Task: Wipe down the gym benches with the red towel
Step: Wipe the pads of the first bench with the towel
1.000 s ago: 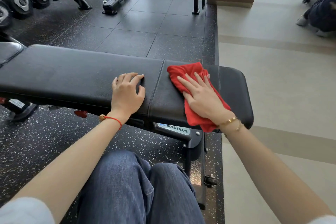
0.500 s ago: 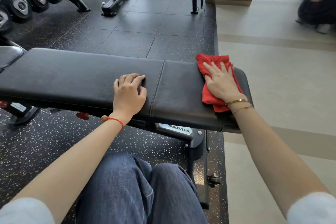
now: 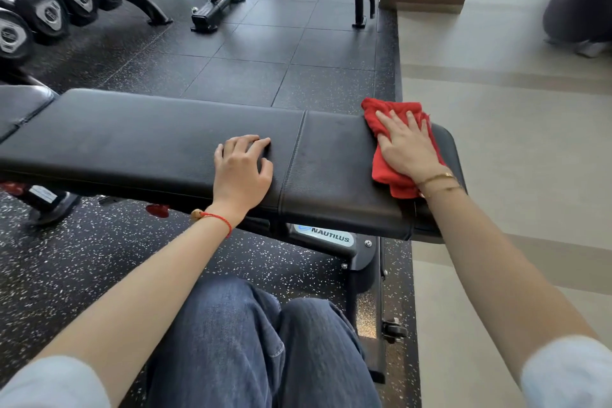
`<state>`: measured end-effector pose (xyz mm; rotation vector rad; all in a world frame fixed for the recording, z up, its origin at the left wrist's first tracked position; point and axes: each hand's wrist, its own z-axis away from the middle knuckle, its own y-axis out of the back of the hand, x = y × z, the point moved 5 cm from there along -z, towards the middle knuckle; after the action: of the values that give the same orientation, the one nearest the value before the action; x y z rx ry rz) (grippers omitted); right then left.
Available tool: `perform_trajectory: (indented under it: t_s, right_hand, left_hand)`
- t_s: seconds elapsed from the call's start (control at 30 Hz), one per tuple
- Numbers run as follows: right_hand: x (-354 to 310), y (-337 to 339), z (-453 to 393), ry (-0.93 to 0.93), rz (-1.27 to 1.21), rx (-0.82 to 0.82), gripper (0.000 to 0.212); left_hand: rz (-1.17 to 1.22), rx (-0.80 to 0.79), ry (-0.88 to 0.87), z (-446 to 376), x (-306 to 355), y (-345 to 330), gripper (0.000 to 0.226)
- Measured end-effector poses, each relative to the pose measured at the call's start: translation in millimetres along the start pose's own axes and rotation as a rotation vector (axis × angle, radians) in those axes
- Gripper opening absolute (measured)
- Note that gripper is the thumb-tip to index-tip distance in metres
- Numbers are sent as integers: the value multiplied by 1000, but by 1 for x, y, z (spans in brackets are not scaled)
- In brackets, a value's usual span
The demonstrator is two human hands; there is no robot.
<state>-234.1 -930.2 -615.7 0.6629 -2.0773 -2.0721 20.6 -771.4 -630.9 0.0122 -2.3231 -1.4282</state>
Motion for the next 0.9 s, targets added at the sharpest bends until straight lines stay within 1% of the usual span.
perform_trajectory:
  t_s: [0.07,0.13,0.27,0.37,0.47,0.6,0.67,0.77,0.9]
  right_hand:
    - [-7,-2,-7,-2,33,-3,53]
    - [-13,-3,4,36,48,-11,53]
    - [-15,-2,63,155,71,47,55]
    - [-1,0,92,138,66,62,54]
    - [17,2,80,69,25,26,53]
    - [29,6,28,-38,-15,-13,53]
    - [28,7,13,-54,4,-28,53]
    - [19,5,21,-19,15,-11,53]
    - [8,3,71,94,-7,19,54]
  left_hand:
    - [2,-5,1,0,0,1,38]
    - [0,-7,0,1,0,1,38]
    - [6,-9,0,1,-1,1,38]
    - [6,-18,0,1,-2,0,39]
    - [11,-26,-8,1,-2,0,39]
    - [9,-31,-7,1,-2,0,40]
    - [11,-33,-13,1,-2,0,40]
    - [14,-28,-14,1,-3,0,40]
    - [13,-17,-18,1,-3,0,39]
